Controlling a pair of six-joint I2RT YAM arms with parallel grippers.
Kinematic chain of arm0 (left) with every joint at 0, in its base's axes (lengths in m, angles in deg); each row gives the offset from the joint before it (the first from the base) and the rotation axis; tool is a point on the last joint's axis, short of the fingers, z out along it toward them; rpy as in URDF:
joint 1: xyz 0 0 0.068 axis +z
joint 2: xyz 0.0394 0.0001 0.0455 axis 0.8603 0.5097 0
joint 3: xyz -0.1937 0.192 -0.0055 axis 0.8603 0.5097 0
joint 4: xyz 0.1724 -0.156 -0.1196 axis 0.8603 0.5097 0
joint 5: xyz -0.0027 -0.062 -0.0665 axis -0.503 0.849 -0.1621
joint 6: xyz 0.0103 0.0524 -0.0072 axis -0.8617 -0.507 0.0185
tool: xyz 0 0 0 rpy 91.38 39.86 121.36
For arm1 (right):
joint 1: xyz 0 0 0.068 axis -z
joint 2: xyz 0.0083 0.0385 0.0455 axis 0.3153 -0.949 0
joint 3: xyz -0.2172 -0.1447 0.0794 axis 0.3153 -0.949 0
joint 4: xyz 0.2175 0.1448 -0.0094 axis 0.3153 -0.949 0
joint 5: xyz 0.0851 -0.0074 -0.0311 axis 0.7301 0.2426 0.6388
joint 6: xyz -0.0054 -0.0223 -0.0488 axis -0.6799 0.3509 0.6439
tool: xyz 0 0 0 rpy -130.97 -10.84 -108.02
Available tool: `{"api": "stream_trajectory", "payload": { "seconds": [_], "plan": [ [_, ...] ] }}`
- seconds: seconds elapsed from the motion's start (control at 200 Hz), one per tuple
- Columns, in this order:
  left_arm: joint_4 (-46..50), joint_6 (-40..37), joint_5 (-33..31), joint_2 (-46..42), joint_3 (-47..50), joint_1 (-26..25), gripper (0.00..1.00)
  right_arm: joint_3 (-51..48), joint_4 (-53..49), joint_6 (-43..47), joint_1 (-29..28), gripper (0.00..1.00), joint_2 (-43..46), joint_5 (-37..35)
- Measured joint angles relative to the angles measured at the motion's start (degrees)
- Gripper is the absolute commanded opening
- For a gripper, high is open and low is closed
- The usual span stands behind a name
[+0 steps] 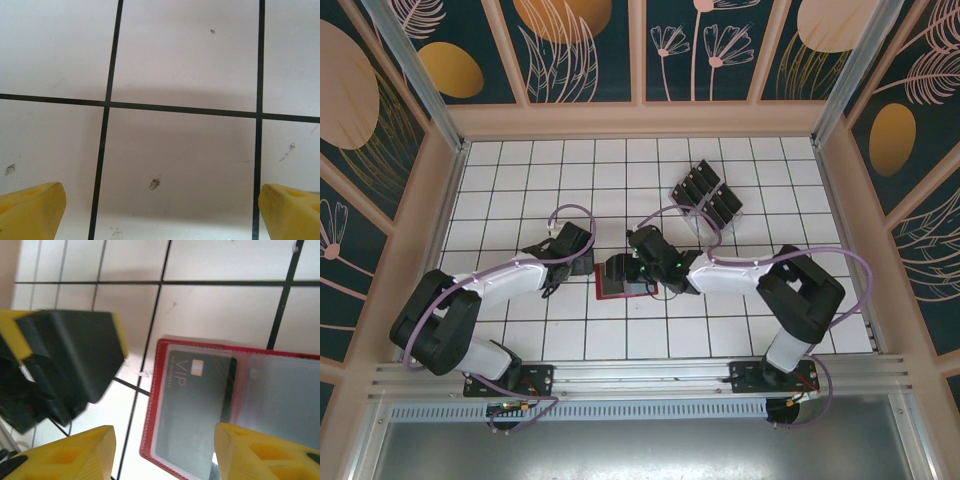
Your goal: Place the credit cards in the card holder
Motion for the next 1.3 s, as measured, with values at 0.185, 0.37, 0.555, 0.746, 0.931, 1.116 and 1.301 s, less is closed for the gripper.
{"api": "stream_trajectory", "payload": {
  "seconds": [0.185,0.37,0.555,0.746,0.931,1.116,1.301],
  "plan": [
    [0.00,0.00,3.39,-1.66,2.49,0.00,0.98,-0.02,0.52,0.13,0.57,0.42,0.09,0.26],
    [-0.02,0.02,5.81,-2.08,4.00,0.00,0.99,-1.09,2.69,-0.39,0.63,0.32,-1.25,1.53],
    [-0.04,0.02,6.60,-2.08,4.72,0.00,0.98,-2.34,3.65,-0.74,0.61,0.32,-2.75,2.23],
    [-0.85,0.02,7.48,-2.08,4.81,0.00,0.98,-3.54,4.31,-1.88,0.61,0.32,-2.86,2.47],
    [-1.29,0.00,7.63,-2.08,4.85,0.00,0.98,-4.42,5.31,-2.47,0.48,0.32,-2.97,2.91],
    [-1.36,0.00,7.85,-1.84,4.85,0.00,0.99,-4.46,5.95,-3.26,-0.11,0.31,-4.15,3.30],
    [-1.79,0.00,8.22,-1.57,4.92,0.00,0.98,-4.46,6.03,-3.45,-0.48,0.30,-4.76,3.45]
  ]
}}
